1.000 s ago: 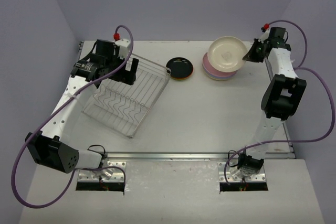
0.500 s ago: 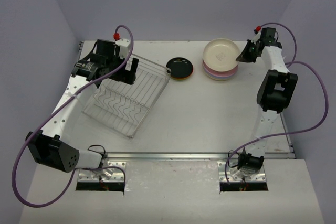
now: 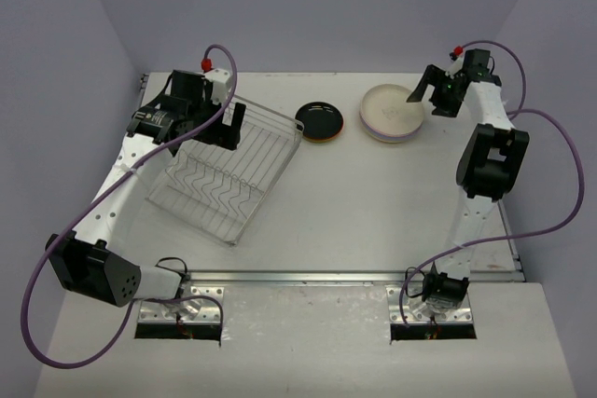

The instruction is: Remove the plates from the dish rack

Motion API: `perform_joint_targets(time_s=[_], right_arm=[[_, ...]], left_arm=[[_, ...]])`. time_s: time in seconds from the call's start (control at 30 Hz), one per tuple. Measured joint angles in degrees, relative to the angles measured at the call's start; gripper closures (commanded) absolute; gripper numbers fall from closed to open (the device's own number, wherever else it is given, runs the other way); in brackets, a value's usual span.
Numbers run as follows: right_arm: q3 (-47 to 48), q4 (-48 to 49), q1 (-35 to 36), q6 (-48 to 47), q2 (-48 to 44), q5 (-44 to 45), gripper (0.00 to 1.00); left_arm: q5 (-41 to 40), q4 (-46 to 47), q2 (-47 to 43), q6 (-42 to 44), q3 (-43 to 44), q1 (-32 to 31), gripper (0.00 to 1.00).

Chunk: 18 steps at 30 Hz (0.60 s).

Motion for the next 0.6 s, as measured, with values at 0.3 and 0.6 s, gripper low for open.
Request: perform_joint_targets(time_s=[0.3, 0.6], right_arm=[[-9.7, -1.5, 3.4, -4.5, -17.4, -0.1, 0.01], [-46.1, 4.3, 12.3, -9.4, -60.7, -2.1, 0.01]], left_arm=[[2.0, 0.0, -2.3, 0.0, -0.1, 0.9, 0.00], [7.4, 2.1, -13.9, -0.7, -6.8, 5.4, 0.00]])
